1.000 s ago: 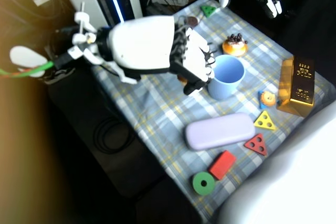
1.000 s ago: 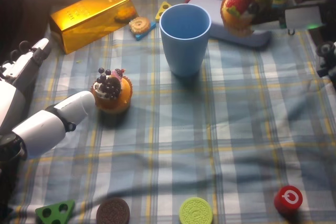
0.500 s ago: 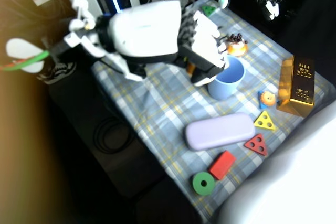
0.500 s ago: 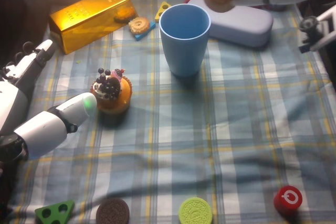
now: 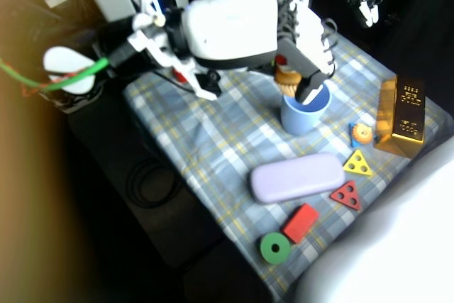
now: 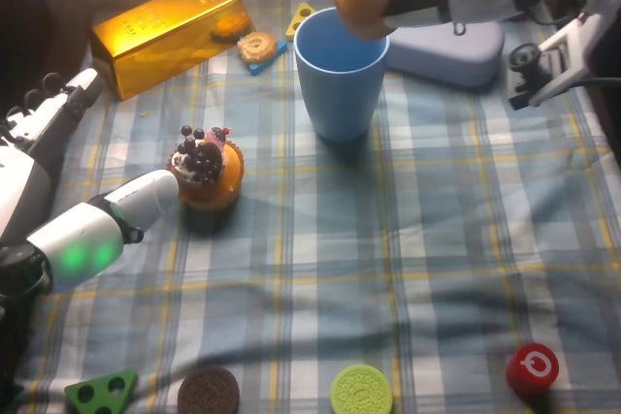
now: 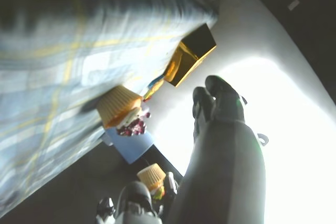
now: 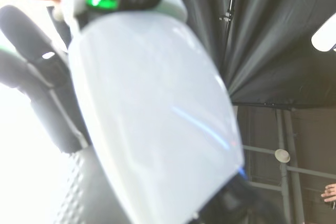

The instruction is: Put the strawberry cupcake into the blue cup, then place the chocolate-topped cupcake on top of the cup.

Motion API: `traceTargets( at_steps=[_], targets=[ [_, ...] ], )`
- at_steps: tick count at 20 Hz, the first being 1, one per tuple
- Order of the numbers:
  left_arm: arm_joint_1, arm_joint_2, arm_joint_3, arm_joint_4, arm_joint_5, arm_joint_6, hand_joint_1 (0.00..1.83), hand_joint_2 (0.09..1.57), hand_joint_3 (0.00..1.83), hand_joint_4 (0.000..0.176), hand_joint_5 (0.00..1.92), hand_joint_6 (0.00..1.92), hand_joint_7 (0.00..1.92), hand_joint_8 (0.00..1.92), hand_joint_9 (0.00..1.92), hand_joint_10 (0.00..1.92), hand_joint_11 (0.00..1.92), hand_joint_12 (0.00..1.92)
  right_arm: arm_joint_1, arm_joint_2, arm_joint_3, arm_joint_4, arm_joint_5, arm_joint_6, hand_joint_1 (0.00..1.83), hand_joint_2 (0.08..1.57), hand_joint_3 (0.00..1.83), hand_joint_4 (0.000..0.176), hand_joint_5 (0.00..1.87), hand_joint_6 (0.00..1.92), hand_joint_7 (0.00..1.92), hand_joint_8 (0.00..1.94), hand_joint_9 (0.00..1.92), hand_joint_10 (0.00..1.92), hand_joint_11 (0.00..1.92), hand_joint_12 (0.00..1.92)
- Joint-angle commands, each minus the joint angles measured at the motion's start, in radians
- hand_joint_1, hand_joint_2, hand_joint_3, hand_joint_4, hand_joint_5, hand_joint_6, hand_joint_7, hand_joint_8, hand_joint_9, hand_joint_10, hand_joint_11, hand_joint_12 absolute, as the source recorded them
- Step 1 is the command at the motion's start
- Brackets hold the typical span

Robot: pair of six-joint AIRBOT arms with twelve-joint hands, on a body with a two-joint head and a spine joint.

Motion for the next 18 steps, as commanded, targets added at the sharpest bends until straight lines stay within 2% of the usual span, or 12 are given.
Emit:
traceTargets(
  at_steps=[1, 5, 6, 10, 11, 12, 13, 14, 15, 16, 17, 18],
  targets=[
    [-0.009, -0.001, 0.002, 0.05, -0.111, -0.005, 0.31, 1.02, 0.0, 0.077, 0.14, 0.0, 0.26, 0.0, 0.28, 0.01, 0.0, 0.41, 0.017, 0.004, 0.009, 0.04, 0.115, 0.001, 1.13, 1.1, 0.0, 0.0, 1.01, 0.92, 1.32, 0.03, 1.26, 0.68, 1.11, 1.32],
    [-0.011, -0.001, 0.002, 0.057, -0.108, -0.005, 0.33, 1.04, 0.0, 0.081, 0.1, 0.0, 0.22, 0.0, 0.22, 0.0, 0.0, 0.26, 0.017, -0.006, 0.017, 0.041, 0.115, 0.004, 1.14, 1.07, 0.0, 0.0, 1.07, 0.82, 1.35, 0.02, 1.19, 0.77, 1.0, 1.34],
    [-0.012, -0.001, 0.002, 0.057, -0.108, -0.005, 0.33, 1.04, 0.0, 0.073, 0.11, 0.0, 0.22, 0.0, 0.22, 0.0, 0.0, 0.29, 0.017, -0.009, 0.019, 0.041, 0.115, 0.005, 1.15, 1.08, 0.0, 0.0, 1.06, 0.83, 1.34, 0.01, 1.17, 0.79, 0.99, 1.32],
    [-0.013, 0.0, 0.001, 0.06, -0.106, -0.005, 0.29, 1.04, 0.0, 0.084, 0.11, 0.0, 0.2, 0.0, 0.21, 0.0, 0.0, 0.31, 0.017, -0.024, 0.035, 0.041, 0.114, 0.013, 1.15, 1.08, 0.0, 0.0, 1.05, 0.85, 1.3, 0.0, 1.11, 0.78, 0.93, 1.29],
    [-0.013, 0.0, 0.0, 0.06, -0.109, -0.005, 0.32, 1.03, 0.0, 0.079, 0.13, 0.0, 0.22, 0.0, 0.22, 0.0, 0.0, 0.35, 0.017, -0.029, 0.039, 0.041, 0.114, 0.019, 1.15, 1.07, 0.0, 0.0, 1.08, 0.81, 1.3, 0.0, 1.13, 0.71, 0.93, 1.26],
    [-0.013, 0.001, -0.001, 0.06, -0.111, -0.005, 0.29, 1.03, 0.0, 0.1, 0.1, 0.0, 0.21, 0.0, 0.21, 0.0, 0.0, 0.29, 0.017, -0.035, 0.045, 0.041, 0.114, 0.028, 1.12, 1.08, 0.0, 0.0, 1.06, 0.84, 1.29, 0.0, 1.07, 0.85, 0.87, 1.44],
    [-0.013, 0.003, -0.001, 0.06, -0.113, -0.005, 0.29, 1.03, 0.0, 0.1, 0.1, 0.0, 0.21, 0.0, 0.21, 0.0, 0.0, 0.29, 0.017, -0.039, 0.051, 0.041, 0.114, 0.039, 1.12, 1.08, 0.0, 0.0, 1.06, 0.84, 1.29, 0.0, 1.07, 0.85, 0.87, 1.44],
    [-0.013, 0.003, -0.001, 0.06, -0.113, -0.005, 0.27, 1.04, 0.0, 0.083, 0.11, 0.0, 0.22, 0.0, 0.22, 0.0, 0.0, 0.32, 0.016, -0.042, 0.057, 0.041, 0.114, 0.052, 1.11, 1.09, 0.0, 0.0, 1.04, 0.87, 1.26, 0.0, 1.03, 0.9, 0.84, 1.49],
    [-0.013, 0.003, -0.001, 0.061, -0.113, -0.005, 0.26, 1.04, 0.0, 0.071, 0.12, 0.0, 0.23, 0.0, 0.23, 0.0, 0.0, 0.36, 0.016, -0.043, 0.061, 0.041, 0.114, 0.059, 1.09, 1.1, 0.0, 0.0, 1.01, 0.92, 1.19, 0.0, 0.98, 0.8, 0.82, 1.42],
    [-0.013, 0.003, 0.0, 0.062, -0.112, -0.005, 0.26, 1.03, 0.0, 0.08, 0.11, 0.0, 0.21, 0.0, 0.22, 0.0, 0.0, 0.36, 0.016, -0.043, 0.061, 0.04, 0.114, 0.059, 1.09, 1.11, 0.0, 0.0, 0.99, 0.96, 1.17, 0.0, 0.96, 0.77, 0.82, 1.38],
    [-0.013, 0.003, 0.0, 0.062, -0.112, -0.005, 0.26, 1.03, 0.0, 0.08, 0.11, 0.0, 0.21, 0.0, 0.22, 0.0, 0.0, 0.36, 0.016, -0.043, 0.062, 0.04, 0.114, 0.059, 1.09, 1.11, 0.0, 0.0, 0.99, 0.96, 1.17, 0.0, 0.96, 0.77, 0.82, 1.38],
    [-0.013, 0.003, 0.0, 0.062, -0.113, -0.005, 0.26, 1.03, 0.0, 0.088, 0.11, 0.0, 0.2, 0.0, 0.21, 0.0, 0.0, 0.34, 0.016, -0.043, 0.062, 0.039, 0.114, 0.059, 1.08, 1.11, 0.0, 0.009, 0.98, 0.97, 1.16, 0.0, 0.97, 0.76, 0.83, 1.36]
  ],
)
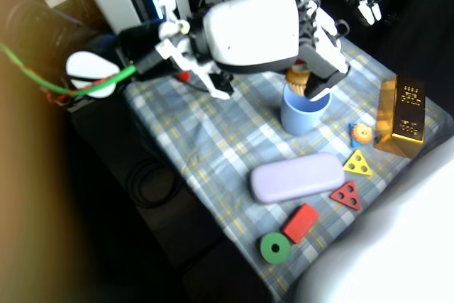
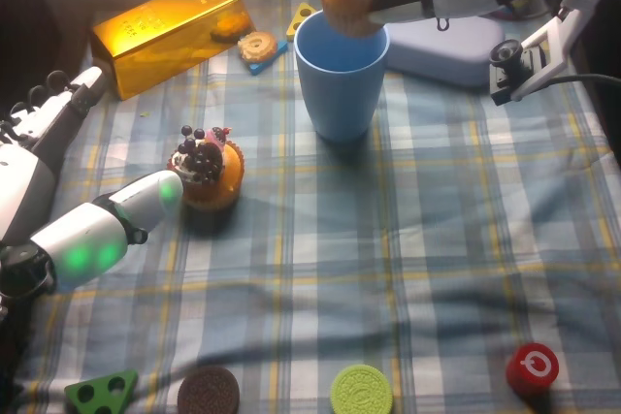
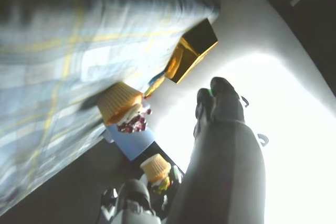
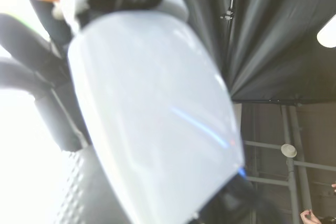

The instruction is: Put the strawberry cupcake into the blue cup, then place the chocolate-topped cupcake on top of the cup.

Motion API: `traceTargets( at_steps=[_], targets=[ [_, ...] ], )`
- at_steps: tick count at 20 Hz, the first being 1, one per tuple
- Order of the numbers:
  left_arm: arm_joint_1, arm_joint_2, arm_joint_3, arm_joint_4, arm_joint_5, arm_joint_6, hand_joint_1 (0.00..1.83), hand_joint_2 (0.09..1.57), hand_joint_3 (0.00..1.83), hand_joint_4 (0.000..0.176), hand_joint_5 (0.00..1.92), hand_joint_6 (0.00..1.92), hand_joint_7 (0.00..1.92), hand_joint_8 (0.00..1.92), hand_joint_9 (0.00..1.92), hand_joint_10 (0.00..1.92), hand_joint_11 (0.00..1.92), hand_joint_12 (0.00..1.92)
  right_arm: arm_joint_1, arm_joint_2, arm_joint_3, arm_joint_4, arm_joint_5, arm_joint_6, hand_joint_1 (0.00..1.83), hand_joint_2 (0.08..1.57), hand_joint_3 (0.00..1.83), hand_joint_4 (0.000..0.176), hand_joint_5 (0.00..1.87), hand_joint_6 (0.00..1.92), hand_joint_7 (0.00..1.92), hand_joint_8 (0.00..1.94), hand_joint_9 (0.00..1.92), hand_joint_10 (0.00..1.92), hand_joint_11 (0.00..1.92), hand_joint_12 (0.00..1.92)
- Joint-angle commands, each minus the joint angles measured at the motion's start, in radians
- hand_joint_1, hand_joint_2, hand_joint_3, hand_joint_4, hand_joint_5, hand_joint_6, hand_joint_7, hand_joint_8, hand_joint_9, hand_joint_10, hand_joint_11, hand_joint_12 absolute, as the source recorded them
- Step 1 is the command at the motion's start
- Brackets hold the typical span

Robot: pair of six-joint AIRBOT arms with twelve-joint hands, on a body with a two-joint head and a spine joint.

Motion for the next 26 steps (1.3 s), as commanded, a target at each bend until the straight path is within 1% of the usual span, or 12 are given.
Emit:
traceTargets(
  at_steps=[1, 2, 3, 4, 5, 7, 10, 12, 13, 20, 25, 26],
  targets=[
    [-0.009, 0.003, 0.001, 0.046, -0.114, -0.005, 0.27, 1.03, 0.0, 0.082, 0.13, 0.0, 0.23, 0.0, 0.24, 0.01, 0.0, 0.41, 0.016, 0.003, 0.003, 0.033, 0.109, 0.01, 1.05, 1.11, 0.0, 0.074, 0.97, 0.99, 1.13, 0.0, 0.98, 0.64, 0.82, 1.28],
    [-0.009, 0.003, 0.001, 0.046, -0.114, -0.005, 0.26, 1.04, 0.0, 0.091, 0.1, 0.0, 0.22, 0.0, 0.23, 0.0, 0.0, 0.4, 0.016, 0.002, 0.003, 0.028, 0.109, 0.01, 1.02, 1.12, 0.0, 0.144, 0.96, 1.01, 1.08, 0.0, 0.96, 0.42, 0.71, 1.21],
    [-0.009, 0.003, 0.001, 0.046, -0.114, -0.005, 0.25, 1.03, 0.0, 0.089, 0.11, 0.0, 0.23, 0.0, 0.24, 0.0, 0.0, 0.42, 0.016, 0.0, 0.001, 0.023, 0.107, 0.01, 1.0, 1.12, 0.0, 0.17, 0.94, 1.04, 1.03, 0.0, 0.92, 0.22, 0.59, 1.09],
    [-0.009, 0.003, 0.001, 0.046, -0.114, -0.005, 0.25, 1.03, 0.0, 0.081, 0.12, 0.0, 0.23, 0.0, 0.24, 0.0, 0.0, 0.39, 0.016, -0.001, 0.002, 0.023, 0.105, 0.01, 0.89, 1.03, 0.0, 0.035, 0.88, 0.46, 0.99, 0.0, 0.89, 0.12, 0.52, 1.05],
    [-0.009, 0.003, 0.001, 0.046, -0.115, -0.005, 0.25, 1.03, 0.0, 0.088, 0.1, 0.0, 0.21, 0.0, 0.22, 0.0, 0.0, 0.38, 0.016, -0.003, 0.003, 0.023, 0.102, 0.01, 0.87, 1.02, 0.0, 0.0, 0.9, 0.06, 0.92, 0.0, 0.87, 0.03, 0.42, 1.04],
    [-0.009, 0.004, 0.0, 0.046, -0.116, -0.005, 0.26, 1.03, 0.0, 0.094, 0.1, 0.0, 0.19, 0.0, 0.2, 0.01, 0.0, 0.29, 0.016, -0.006, 0.004, 0.023, 0.1, 0.01, 0.9, 1.02, 0.0, 0.0, 0.91, 0.02, 0.91, 0.0, 0.87, 0.02, 0.42, 1.04],
    [-0.009, 0.003, 0.0, 0.046, -0.115, -0.005, 0.26, 1.03, 0.0, 0.091, 0.12, 0.0, 0.21, 0.0, 0.23, 0.01, 0.0, 0.38, 0.013, -0.008, 0.006, 0.022, 0.096, 0.01, 0.83, 1.01, 0.0, 0.0, 0.91, 0.01, 0.89, 0.0, 0.84, 0.01, 0.42, 1.01],
    [-0.009, 0.003, 0.0, 0.046, -0.115, -0.005, 0.23, 1.04, 0.0, 0.102, 0.09, 0.0, 0.18, 0.0, 0.2, 0.0, 0.0, 0.33, 0.012, -0.01, 0.009, 0.022, 0.091, 0.01, 0.85, 1.01, 0.0, 0.0, 0.89, 0.0, 0.88, 0.0, 0.85, 0.0, 0.43, 1.06],
    [-0.009, 0.003, 0.0, 0.046, -0.115, -0.005, 0.25, 1.03, 0.0, 0.092, 0.11, 0.0, 0.21, 0.0, 0.24, 0.0, 0.0, 0.42, 0.012, -0.01, 0.009, 0.021, 0.088, 0.01, 0.83, 1.01, 0.0, 0.0, 0.88, 0.0, 0.88, 0.0, 0.85, 0.0, 0.43, 1.02],
    [-0.009, 0.002, -0.001, 0.044, -0.115, -0.005, 0.24, 1.04, 0.0, 0.105, 0.1, 0.0, 0.22, 0.0, 0.24, 0.0, 0.0, 0.42, 0.013, -0.01, 0.009, -0.009, 0.06, 0.01, 0.85, 0.99, 0.0, 0.0, 0.9, 0.0, 0.93, 0.0, 0.9, 0.0, 0.58, 0.77],
    [-0.009, 0.003, -0.001, 0.044, -0.111, -0.005, 0.25, 1.04, 0.0, 0.103, 0.09, 0.0, 0.22, 0.0, 0.24, 0.0, 0.0, 0.41, 0.013, -0.009, 0.002, -0.012, 0.058, 0.01, 0.87, 1.01, 0.0, 0.0, 0.89, 0.0, 0.94, 0.0, 0.9, 0.0, 0.62, 0.7],
    [-0.014, 0.019, -0.004, 0.059, -0.106, -0.005, 0.25, 1.04, 0.0, 0.103, 0.09, 0.0, 0.22, 0.0, 0.24, 0.0, 0.0, 0.41, 0.013, 0.058, -0.049, -0.012, 0.06, 0.009, 0.87, 1.01, 0.0, 0.0, 0.89, 0.0, 0.94, 0.0, 0.9, 0.0, 0.62, 0.69]
  ],
)
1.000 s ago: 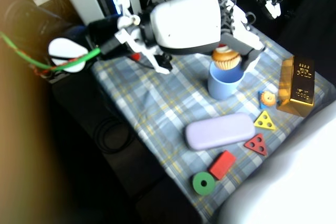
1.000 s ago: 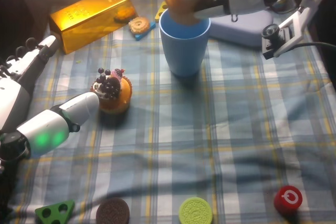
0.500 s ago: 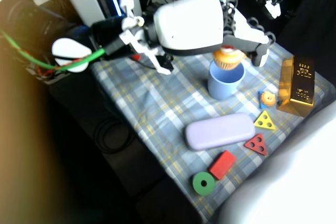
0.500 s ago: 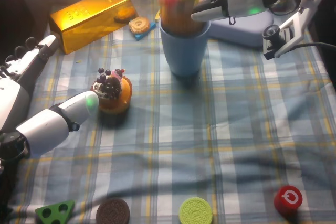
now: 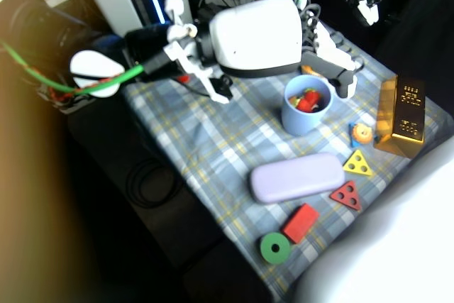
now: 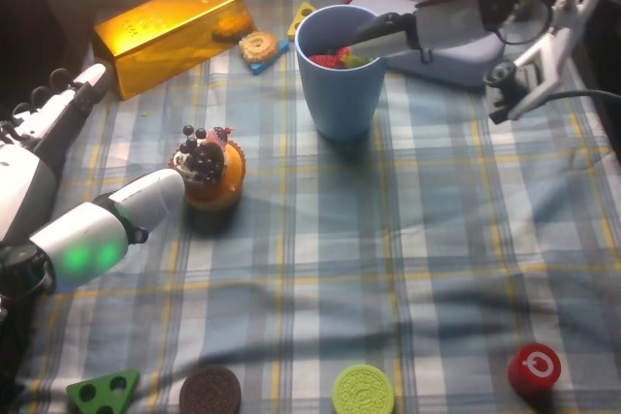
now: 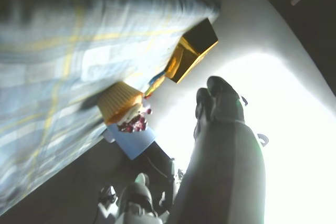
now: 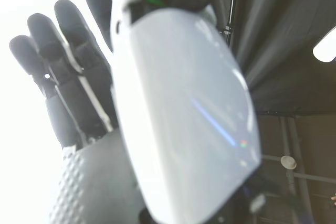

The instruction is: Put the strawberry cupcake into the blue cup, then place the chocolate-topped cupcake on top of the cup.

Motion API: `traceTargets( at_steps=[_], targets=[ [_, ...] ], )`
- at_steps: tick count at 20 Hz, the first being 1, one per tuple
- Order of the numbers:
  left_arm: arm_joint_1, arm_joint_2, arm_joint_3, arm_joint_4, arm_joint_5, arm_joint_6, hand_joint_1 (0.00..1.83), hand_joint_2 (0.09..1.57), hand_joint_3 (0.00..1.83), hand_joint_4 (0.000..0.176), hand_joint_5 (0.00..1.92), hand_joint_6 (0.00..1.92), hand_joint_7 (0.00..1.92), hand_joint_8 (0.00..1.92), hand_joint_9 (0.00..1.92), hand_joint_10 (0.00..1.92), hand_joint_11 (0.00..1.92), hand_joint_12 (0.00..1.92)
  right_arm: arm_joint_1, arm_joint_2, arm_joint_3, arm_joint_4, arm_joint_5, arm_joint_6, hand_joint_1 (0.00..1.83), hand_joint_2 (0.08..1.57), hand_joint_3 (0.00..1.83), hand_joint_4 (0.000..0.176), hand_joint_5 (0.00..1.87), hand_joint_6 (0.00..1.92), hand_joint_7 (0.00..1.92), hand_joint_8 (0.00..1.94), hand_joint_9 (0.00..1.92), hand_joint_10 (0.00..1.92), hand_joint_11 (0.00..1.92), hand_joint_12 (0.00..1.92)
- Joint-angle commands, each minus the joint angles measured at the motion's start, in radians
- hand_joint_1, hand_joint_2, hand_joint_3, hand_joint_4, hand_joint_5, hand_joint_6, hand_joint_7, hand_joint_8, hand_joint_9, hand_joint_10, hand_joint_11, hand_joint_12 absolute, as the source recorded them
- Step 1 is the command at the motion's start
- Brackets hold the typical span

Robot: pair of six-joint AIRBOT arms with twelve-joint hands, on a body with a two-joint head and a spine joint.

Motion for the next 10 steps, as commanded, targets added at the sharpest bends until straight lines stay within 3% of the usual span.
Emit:
traceTargets(
  at_steps=[1, 8, 9, 10],
  targets=[
    [-0.015, 0.009, 0.005, 0.05, -0.106, -0.006, 0.25, 1.04, 0.0, 0.103, 0.09, 0.0, 0.22, 0.0, 0.24, 0.0, 0.0, 0.41, 0.012, 0.034, -0.004, 0.048, 0.105, 0.005, 0.87, 1.01, 0.0, 0.0, 0.89, 0.0, 0.94, 0.0, 0.9, 0.0, 0.62, 0.69],
    [-0.021, 0.019, 0.016, 0.05, -0.08, -0.006, 0.25, 1.04, 0.0, 0.103, 0.09, 0.0, 0.22, 0.0, 0.24, 0.0, 0.0, 0.41, -0.102, 0.131, -0.081, 0.061, 0.149, 0.0, 0.87, 1.01, 0.0, 0.0, 0.89, 0.0, 0.94, 0.0, 0.9, 0.0, 0.62, 0.68],
    [-0.023, 0.021, 0.018, 0.05, -0.078, -0.006, 0.25, 1.04, 0.0, 0.088, 0.1, 0.0, 0.2, 0.0, 0.23, 0.0, 0.0, 0.36, -0.123, 0.151, -0.099, 0.078, 0.164, -0.015, 0.54, 0.98, 0.0, 0.012, 0.59, 0.0, 0.65, 0.0, 0.59, 0.0, 0.29, 0.73],
    [-0.03, 0.023, 0.024, 0.05, -0.069, -0.006, 0.25, 1.04, 0.0, 0.085, 0.1, 0.0, 0.2, 0.0, 0.23, 0.0, 0.0, 0.35, -0.155, 0.185, -0.134, 0.11, 0.189, -0.056, 0.46, 0.98, 0.0, 0.027, 0.53, 0.0, 0.59, 0.0, 0.51, 0.0, 0.17, 0.82]
  ],
)
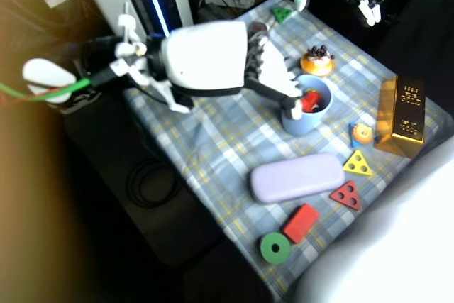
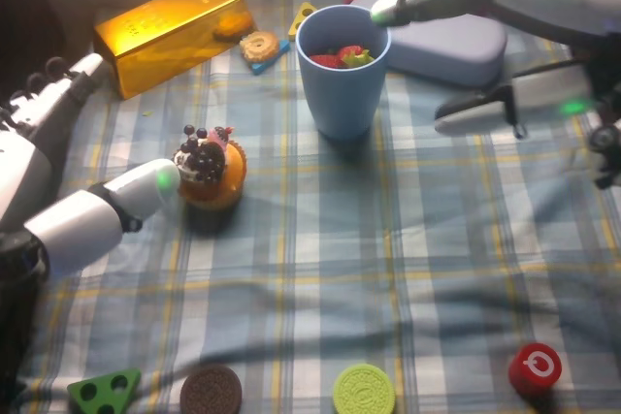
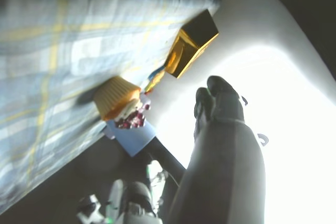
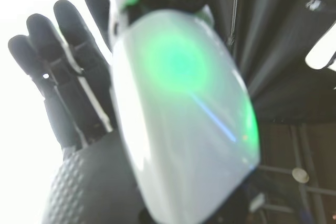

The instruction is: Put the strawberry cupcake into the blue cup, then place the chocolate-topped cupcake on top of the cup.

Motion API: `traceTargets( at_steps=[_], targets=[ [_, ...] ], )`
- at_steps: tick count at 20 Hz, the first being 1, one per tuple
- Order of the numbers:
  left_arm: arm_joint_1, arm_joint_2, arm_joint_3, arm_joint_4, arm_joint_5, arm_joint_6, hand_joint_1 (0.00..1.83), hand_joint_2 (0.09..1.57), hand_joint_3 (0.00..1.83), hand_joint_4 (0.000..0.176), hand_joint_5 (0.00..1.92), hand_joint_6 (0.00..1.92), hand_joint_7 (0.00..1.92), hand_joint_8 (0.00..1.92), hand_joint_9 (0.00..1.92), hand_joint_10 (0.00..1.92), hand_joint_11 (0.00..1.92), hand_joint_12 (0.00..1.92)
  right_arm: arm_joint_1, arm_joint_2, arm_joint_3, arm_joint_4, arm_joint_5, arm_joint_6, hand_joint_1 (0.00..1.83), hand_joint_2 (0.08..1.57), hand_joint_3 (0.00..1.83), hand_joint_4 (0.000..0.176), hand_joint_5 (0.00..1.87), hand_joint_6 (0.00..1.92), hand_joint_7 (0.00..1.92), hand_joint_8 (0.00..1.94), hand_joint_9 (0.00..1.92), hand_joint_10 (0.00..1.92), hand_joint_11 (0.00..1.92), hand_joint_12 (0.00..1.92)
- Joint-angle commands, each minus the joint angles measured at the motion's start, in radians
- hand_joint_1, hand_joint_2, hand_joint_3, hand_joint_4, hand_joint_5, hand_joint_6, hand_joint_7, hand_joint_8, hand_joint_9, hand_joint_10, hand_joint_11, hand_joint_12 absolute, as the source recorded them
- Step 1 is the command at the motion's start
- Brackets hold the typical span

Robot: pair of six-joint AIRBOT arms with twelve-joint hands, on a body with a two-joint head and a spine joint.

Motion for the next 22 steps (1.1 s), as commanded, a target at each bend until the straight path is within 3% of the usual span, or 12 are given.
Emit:
traceTargets(
  at_steps=[1, 2, 3, 4, 5, 6, 13, 14, 15, 17, 18, 22],
  targets=[
    [-0.02, 0.008, 0.011, 0.049, -0.092, -0.006, 0.29, 1.03, 0.0, 0.097, 0.1, 0.0, 0.18, 0.0, 0.2, 0.0, 0.0, 0.27, -0.006, 0.03, -0.018, 0.067, 0.145, -0.03, 0.25, 1.03, 0.0, 0.044, 0.39, 0.0, 0.42, 0.0, 0.4, 0.0, 0.05, 0.89],
    [-0.032, 0.007, 0.018, 0.052, -0.078, -0.006, 0.35, 0.93, 0.0, 0.114, 0.07, 0.0, 0.16, 0.0, 0.18, 0.0, 0.0, 0.3, -0.026, 0.051, -0.04, 0.08, 0.158, -0.048, 0.01, 1.14, 0.01, 0.057, 0.12, 0.01, 0.09, 0.01, 0.02, 0.0, 0.0, 0.04],
    [-0.044, 0.003, 0.027, 0.056, -0.063, -0.006, 0.43, 0.92, 0.0, 0.094, 0.12, 0.0, 0.19, 0.0, 0.19, 0.0, 0.0, 0.35, -0.051, 0.069, -0.058, 0.09, 0.17, -0.061, 0.0, 1.11, 0.0, 0.082, 0.03, 0.0, 0.04, 0.0, 0.0, 0.0, 0.0, 0.01],
    [-0.054, -0.004, 0.035, 0.058, -0.051, -0.006, 0.43, 0.92, 0.0, 0.094, 0.12, 0.0, 0.19, 0.0, 0.19, 0.0, 0.0, 0.35, -0.073, 0.083, -0.07, 0.099, 0.182, -0.065, 0.0, 1.11, 0.0, 0.082, 0.03, 0.0, 0.04, 0.0, 0.0, 0.0, 0.0, 0.01],
    [-0.065, -0.014, 0.048, 0.057, -0.034, -0.006, 0.54, 0.91, 0.0, 0.073, 0.16, 0.01, 0.21, 0.0, 0.18, 0.0, 0.0, 0.31, -0.106, 0.098, -0.082, 0.117, 0.202, -0.065, 0.0, 1.11, 0.0, 0.045, 0.01, 0.0, 0.0, 0.0, 0.0, 0.0, 0.0, 0.0],
    [-0.072, -0.023, 0.058, 0.056, -0.023, -0.006, 0.61, 0.91, 0.0, 0.067, 0.16, 0.0, 0.18, 0.0, 0.15, 0.0, 0.0, 0.21, -0.127, 0.11, -0.089, 0.131, 0.214, -0.065, 0.0, 1.13, 0.01, 0.064, 0.0, 0.0, 0.0, 0.0, 0.0, 0.0, 0.0, 0.0],
    [-0.121, -0.076, 0.121, 0.054, 0.07, -0.006, 0.7, 0.84, 0.0, 0.131, 0.22, 0.0, 0.2, 0.0, 0.18, 0.0, 0.0, 0.31, -0.243, 0.201, -0.156, 0.224, 0.288, -0.123, 0.0, 1.04, 0.0, 0.103, 0.01, 0.0, 0.02, 0.01, 0.0, 0.0, 0.0, 0.0],
    [-0.129, -0.084, 0.133, 0.055, 0.086, -0.006, 0.71, 0.83, 0.0, 0.125, 0.24, 0.0, 0.24, 0.01, 0.23, 0.0, 0.01, 0.4, -0.276, 0.216, -0.171, 0.251, 0.313, -0.139, 0.0, 0.98, 0.0, 0.135, 0.0, 0.0, 0.06, 0.01, 0.0, 0.0, 0.0, 0.0],
    [-0.139, -0.094, 0.145, 0.055, 0.101, -0.006, 0.69, 0.8, 0.0, 0.117, 0.26, 0.0, 0.26, 0.0, 0.28, 0.0, 0.03, 0.5, -0.319, 0.233, -0.186, 0.279, 0.34, -0.147, 0.0, 0.97, 0.0, 0.118, 0.0, 0.0, 0.07, 0.0, 0.0, 0.0, 0.0, 0.0],
    [-0.147, -0.108, 0.162, 0.053, 0.122, -0.006, 0.72, 0.77, 0.0, 0.16, 0.27, 0.0, 0.27, 0.0, 0.31, 0.01, 0.06, 0.52, -0.37, 0.253, -0.201, 0.309, 0.369, -0.153, 0.0, 0.97, 0.0, 0.092, 0.0, 0.0, 0.1, 0.01, 0.02, 0.01, 0.0, 0.0],
    [-0.152, -0.118, 0.175, 0.049, 0.136, -0.006, 0.72, 0.76, 0.0, 0.151, 0.32, 0.01, 0.28, 0.0, 0.34, 0.01, 0.07, 0.52, -0.406, 0.266, -0.211, 0.333, 0.391, -0.153, 0.0, 0.96, 0.0, 0.113, 0.0, 0.0, 0.11, 0.01, 0.04, 0.01, 0.0, 0.0],
    [-0.153, -0.139, 0.202, 0.022, 0.166, -0.006, 0.73, 0.76, 0.0, 0.117, 0.42, 0.01, 0.33, 0.01, 0.4, 0.01, 0.12, 0.57, -0.487, 0.293, -0.232, 0.385, 0.463, -0.153, 0.0, 0.98, 0.0, 0.101, 0.0, 0.0, 0.1, 0.01, 0.05, 0.01, 0.02, 0.01]
  ],
)
